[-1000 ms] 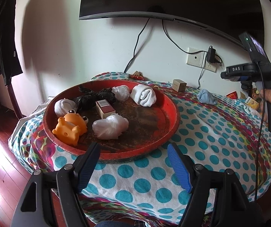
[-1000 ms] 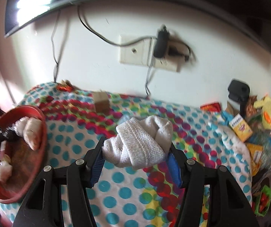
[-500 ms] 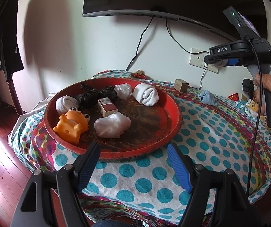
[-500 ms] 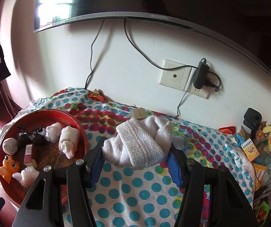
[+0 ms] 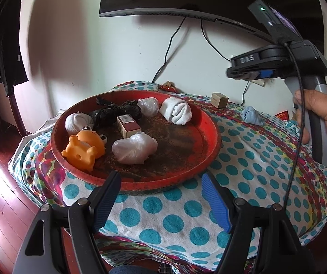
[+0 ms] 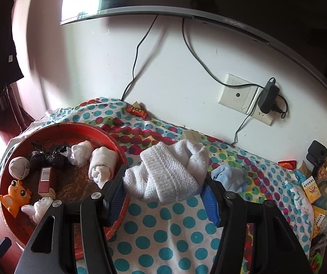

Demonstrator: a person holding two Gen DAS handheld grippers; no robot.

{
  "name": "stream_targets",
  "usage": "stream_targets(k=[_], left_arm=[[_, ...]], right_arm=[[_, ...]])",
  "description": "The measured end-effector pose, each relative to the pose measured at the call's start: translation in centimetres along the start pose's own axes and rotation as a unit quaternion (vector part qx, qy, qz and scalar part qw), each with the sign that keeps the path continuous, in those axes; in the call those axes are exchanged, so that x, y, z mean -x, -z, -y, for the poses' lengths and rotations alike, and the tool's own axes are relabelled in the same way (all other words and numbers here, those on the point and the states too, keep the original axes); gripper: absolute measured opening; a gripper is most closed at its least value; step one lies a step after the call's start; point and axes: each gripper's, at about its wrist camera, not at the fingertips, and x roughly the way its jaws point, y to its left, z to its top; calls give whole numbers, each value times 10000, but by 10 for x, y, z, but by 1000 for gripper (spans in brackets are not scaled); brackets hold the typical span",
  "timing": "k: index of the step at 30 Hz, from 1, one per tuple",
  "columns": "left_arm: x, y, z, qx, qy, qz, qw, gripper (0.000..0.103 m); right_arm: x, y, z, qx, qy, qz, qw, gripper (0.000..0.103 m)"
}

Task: Organize objects
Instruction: 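Lift the white cloth with the right tool and carry it over the tray, then lower the white cloth into the tray, open the right tool, withdraw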

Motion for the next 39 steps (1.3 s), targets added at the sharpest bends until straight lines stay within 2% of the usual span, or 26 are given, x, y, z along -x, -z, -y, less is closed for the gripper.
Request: stream_targets(k=[6,11,20,28,35,37,38,39], left_arm=[[0,0,2,-29,1,15,10000,75],[-4,4,2,109,94,-172,9997,75],[-6,8,7,18,44,-277,9996,75],[-10,8,4,75,61,-349,9993,75],[-10,9,5,60,62,-354,9993,75],[-10,8,6,27,61,-345,9994,75],[-10,8,6,25,74,-339,9994,75],[-9,8,6,28,88,-325,9994,75]], right_arm=[[-17,11,-42,316,-378,-235,9985,57],[-35,38,-81,736,-781,-600,9924,57],[-48,68,-106,908,-1535,-952,9793,57],[-62,79,-108,1055,-1752,-1203,9714,58],[-61,80,-110,1181,-1737,-1164,9707,60],[-61,81,-111,1284,-1698,-1158,9702,70],[-58,81,-110,1283,-1672,-1079,9716,72],[-53,80,-107,1260,-1588,-944,9747,78]])
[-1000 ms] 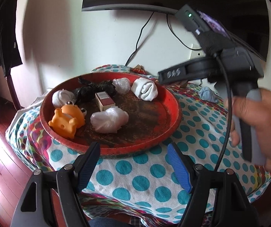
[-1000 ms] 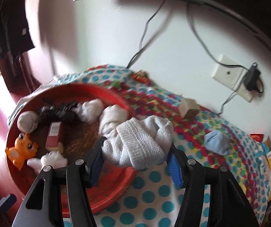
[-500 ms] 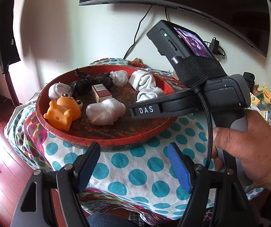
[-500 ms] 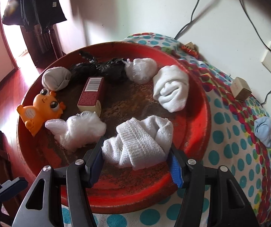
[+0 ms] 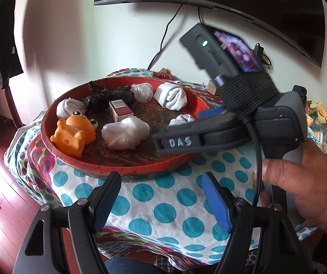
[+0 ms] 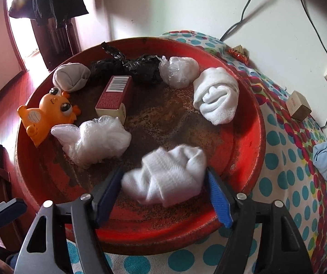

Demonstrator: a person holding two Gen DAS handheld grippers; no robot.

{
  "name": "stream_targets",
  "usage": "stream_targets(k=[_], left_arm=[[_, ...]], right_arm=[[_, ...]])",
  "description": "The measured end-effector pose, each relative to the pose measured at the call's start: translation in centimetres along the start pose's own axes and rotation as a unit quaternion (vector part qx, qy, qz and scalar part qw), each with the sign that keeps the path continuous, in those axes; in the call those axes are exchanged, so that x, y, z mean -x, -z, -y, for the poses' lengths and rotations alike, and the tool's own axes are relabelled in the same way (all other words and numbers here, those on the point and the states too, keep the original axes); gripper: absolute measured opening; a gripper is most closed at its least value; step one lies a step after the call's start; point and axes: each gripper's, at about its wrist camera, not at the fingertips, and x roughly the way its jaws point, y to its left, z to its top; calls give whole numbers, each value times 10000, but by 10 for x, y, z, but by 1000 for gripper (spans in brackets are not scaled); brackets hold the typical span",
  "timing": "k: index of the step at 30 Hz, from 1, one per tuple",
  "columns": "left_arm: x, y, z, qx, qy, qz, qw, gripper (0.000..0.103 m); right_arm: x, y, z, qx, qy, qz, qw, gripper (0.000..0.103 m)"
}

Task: Organize objects
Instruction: 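Lower the white cloth into the tray, open the right tool, withdraw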

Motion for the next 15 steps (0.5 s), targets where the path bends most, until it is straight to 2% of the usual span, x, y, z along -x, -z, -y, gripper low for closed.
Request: stream_targets(k=[1,4,7,10,13,15], left_arm=[[1,0,0,9,25,27,10000,75],[3,-1,1,3,99,114,9999,75],[4,-1,4,-60,160,160,9997,75],[5,0,9,-153,240,179,9994,75],[8,3,17,-310,310,234,9988,75],[11,5,23,-419,350,418,9976,75]], right_arm=[[7,0,2,-33,124,175,9998,86],[35,-3,23,-337,518,699,9956,100],[56,2,64,-723,1301,989,9839,103],[59,26,131,-1372,1909,839,9683,103],[57,69,213,-2321,2258,576,9444,103],[58,95,256,-2812,2477,406,9262,103]])
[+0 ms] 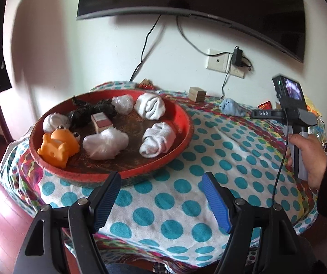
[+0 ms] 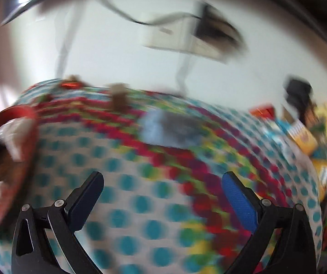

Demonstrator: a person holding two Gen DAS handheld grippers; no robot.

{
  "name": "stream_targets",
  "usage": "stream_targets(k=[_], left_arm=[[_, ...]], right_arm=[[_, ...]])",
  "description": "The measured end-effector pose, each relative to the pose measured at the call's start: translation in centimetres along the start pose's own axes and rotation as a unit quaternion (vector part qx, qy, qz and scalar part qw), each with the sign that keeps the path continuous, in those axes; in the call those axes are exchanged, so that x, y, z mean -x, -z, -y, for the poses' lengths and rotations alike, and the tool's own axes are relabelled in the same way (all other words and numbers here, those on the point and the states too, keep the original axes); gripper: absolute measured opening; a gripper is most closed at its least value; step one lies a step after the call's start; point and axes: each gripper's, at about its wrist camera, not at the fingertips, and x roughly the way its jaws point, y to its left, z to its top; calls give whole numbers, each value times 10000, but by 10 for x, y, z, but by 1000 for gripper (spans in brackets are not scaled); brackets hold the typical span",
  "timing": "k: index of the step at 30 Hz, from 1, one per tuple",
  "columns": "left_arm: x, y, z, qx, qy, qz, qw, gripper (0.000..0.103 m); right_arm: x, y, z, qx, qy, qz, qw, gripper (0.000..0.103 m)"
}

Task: Organize objects
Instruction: 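Lower the white cloth into the tray, open the right tool, withdraw, then grasp the brown MARUBI box on the bed with the left tool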

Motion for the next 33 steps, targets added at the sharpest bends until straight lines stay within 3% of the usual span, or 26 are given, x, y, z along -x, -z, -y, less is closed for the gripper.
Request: stream_targets(k=[4,9,13,19,22,26,33], left_arm=[[-2,0,17,-396,76,201,9990,75],[-18,-25,38,-455,301,120,9984,75],[-38,-75,67,-666,360,319,9966,75],[-101,-158,110,-612,-25,697,9957,75],[-147,-188,123,-409,-103,529,9977,75],[-232,-216,134,-200,-271,11,9994,75],[-350,-224,135,96,-527,-926,9943,75]], right_arm=[[-21,5,69,-721,290,-109,9969,103],[-31,7,109,-1305,93,-82,9914,103],[-26,10,117,-1560,-63,14,9877,103],[-24,14,130,-1907,-249,144,9812,103],[-23,14,132,-1937,-189,174,9807,103],[-22,12,128,-1819,-158,174,9830,103],[-24,11,125,-1732,-313,163,9842,103]])
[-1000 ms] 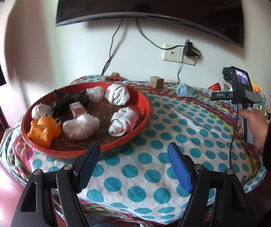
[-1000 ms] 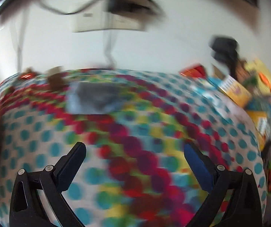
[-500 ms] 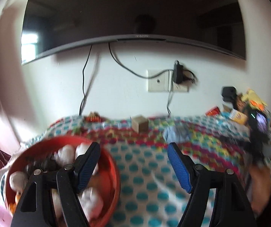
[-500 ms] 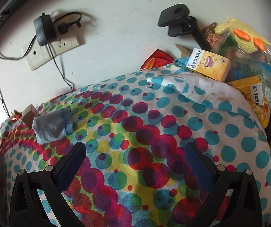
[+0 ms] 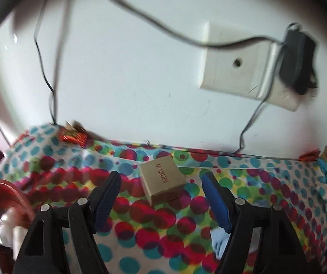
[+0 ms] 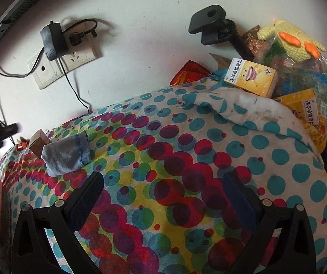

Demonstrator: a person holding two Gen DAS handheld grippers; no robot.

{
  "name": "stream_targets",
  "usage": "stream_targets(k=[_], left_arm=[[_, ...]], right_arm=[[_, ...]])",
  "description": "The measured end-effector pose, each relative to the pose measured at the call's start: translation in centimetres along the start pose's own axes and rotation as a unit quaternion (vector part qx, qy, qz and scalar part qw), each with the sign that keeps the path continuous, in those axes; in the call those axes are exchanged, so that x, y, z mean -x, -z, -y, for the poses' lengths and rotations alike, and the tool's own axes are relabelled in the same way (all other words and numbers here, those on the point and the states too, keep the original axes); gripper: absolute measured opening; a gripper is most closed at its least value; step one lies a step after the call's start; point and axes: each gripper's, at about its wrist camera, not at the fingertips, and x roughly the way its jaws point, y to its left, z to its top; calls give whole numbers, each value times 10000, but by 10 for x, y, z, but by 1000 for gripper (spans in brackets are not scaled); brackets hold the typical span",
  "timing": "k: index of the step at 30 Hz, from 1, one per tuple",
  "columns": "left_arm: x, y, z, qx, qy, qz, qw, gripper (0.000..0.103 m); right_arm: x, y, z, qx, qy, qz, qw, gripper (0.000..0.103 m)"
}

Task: Organize objects
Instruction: 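Grasp the brown MARUBI box on the bed with the left tool, then lift the MARUBI box with the left tool and carry it over the tray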

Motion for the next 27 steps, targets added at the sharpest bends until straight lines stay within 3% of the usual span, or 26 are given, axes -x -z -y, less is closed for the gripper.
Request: stream_targets(k=[8,10,16,27], left_arm=[[-72,-1,2,102,-579,-690,9959,75],[-79,2,0,112,-608,-740,9953,55],[-64,6,10,-302,-593,-477,9966,47],[-1,12,17,-197,-350,-279,9988,47]], right_arm=[[1,0,-6,122,-96,28,9999,103],[1,0,-7,134,-124,27,9998,103],[2,-1,-12,259,-92,21,9996,103],[-2,-1,-18,412,161,-4,9990,103]])
